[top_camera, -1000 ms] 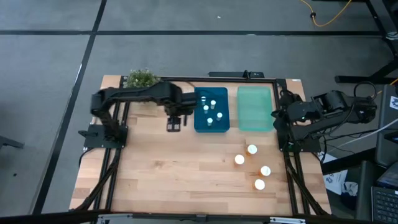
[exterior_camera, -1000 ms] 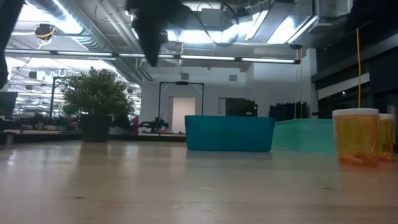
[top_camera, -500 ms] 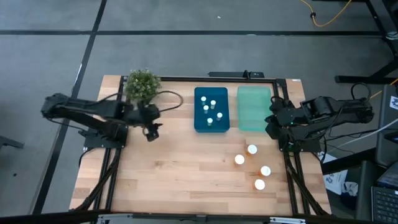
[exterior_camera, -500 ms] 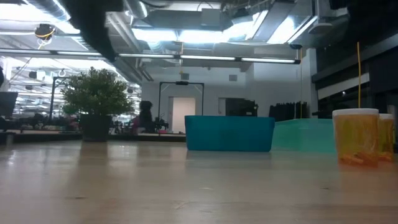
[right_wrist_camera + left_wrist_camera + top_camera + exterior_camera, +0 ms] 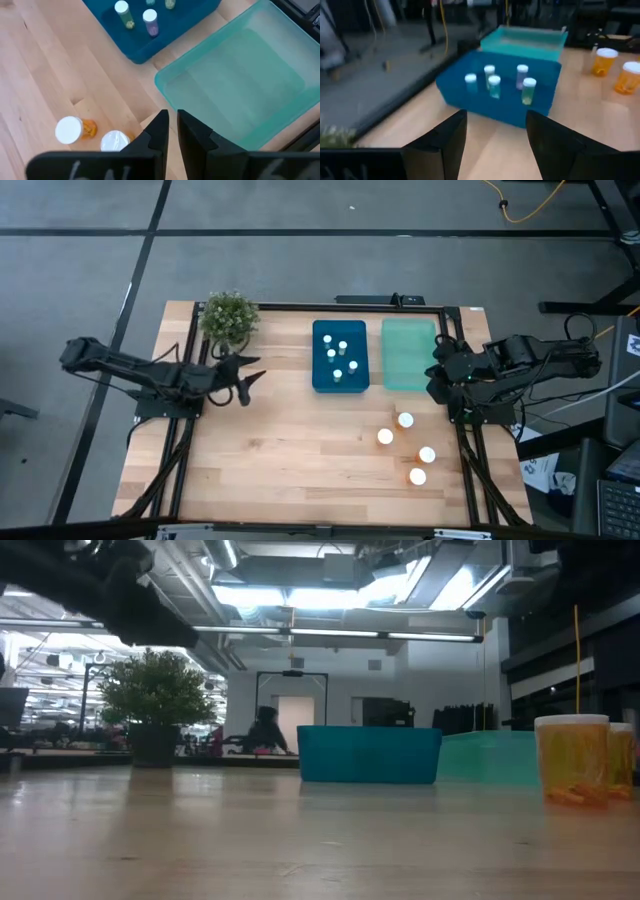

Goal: Pick and place medicine bottles into bin by pill shape (circle, oval)
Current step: Put the large orange pill bottle into the green bin

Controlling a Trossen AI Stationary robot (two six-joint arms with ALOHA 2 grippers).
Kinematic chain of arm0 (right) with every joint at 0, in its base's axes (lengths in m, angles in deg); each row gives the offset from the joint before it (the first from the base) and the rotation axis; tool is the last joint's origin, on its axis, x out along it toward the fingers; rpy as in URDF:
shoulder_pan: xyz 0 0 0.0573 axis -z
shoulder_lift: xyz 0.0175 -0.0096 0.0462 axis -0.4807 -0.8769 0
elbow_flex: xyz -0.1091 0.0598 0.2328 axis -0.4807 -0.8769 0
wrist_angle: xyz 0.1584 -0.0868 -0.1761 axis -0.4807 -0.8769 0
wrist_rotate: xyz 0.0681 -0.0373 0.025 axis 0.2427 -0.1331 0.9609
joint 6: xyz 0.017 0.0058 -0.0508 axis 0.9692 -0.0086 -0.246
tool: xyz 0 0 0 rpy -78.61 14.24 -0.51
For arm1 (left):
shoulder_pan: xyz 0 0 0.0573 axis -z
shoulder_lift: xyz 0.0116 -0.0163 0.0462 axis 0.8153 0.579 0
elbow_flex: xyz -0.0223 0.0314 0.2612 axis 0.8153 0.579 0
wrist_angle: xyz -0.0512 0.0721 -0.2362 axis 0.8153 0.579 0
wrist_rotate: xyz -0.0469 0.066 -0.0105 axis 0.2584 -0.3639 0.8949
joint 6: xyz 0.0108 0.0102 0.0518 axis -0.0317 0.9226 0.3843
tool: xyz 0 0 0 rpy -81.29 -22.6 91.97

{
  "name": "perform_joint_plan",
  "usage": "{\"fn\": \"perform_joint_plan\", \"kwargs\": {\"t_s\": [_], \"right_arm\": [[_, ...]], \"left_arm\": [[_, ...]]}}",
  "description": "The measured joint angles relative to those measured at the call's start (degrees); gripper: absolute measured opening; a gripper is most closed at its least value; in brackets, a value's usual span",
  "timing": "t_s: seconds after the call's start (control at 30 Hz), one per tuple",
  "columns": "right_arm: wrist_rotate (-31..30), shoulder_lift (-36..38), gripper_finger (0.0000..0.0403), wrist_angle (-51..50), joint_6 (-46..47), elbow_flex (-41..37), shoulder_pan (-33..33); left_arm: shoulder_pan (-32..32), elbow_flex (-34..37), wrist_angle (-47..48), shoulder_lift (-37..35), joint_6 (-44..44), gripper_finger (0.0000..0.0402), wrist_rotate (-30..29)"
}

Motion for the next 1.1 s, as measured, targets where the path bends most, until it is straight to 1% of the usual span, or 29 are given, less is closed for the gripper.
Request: {"fn": "perform_joint_plan", "kwargs": {"t_s": [0.1, 0.2, 0.37, 0.47, 0.6, 0.67, 0.77, 0.87, 0.97, 1.1], "right_arm": [[0.00, 0.00, 0.0042, 0.30, -0.02, 0.00, 0.00], [1.06, 0.00, 0.0042, 0.33, 0.31, 0.00, 0.00], [4.42, 0.02, 0.0042, 0.33, 0.46, -0.02, 0.00], [4.61, 0.02, 0.0042, 0.33, 0.46, -0.02, 0.00], [4.55, 0.02, 0.0042, 0.33, 0.41, -0.02, 0.01], [4.55, 0.02, 0.0042, 0.33, 0.44, -0.02, 0.00], [4.55, 0.00, 0.0042, 0.34, 0.44, -0.02, 0.00], [5.55, -0.33, 0.0042, 2.37, 0.21, -0.02, 0.00], [8.12, -1.37, 0.0042, 5.89, -2.81, -0.02, -0.04], [9.20, -3.44, 0.0042, 8.10, -7.43, -0.02, -0.62]], "left_arm": [[-1.46, 5.76, -10.19, -1.13, 4.98, 0.0195, 0.74], [-3.41, 9.38, -13.64, -3.95, 5.77, 0.0195, 4.98], [-6.54, 11.75, -13.92, -8.66, 6.20, 0.0195, 14.36], [-8.25, 13.14, -12.99, -10.53, 6.26, 0.0195, 19.35], [-9.55, 15.40, -11.72, -11.52, 3.57, 0.0195, 23.65], [-9.70, 15.38, -9.95, -11.63, 1.93, 0.0195, 24.34], [-9.70, 15.38, -9.38, -11.60, 1.74, 0.0195, 25.05], [-9.70, 15.38, -9.02, -11.62, 1.88, 0.0195, 23.78], [-9.70, 15.38, -8.95, -11.58, 1.90, 0.0195, 22.99], [-9.70, 15.38, -8.91, -11.58, 1.91, 0.0195, 22.99]]}}
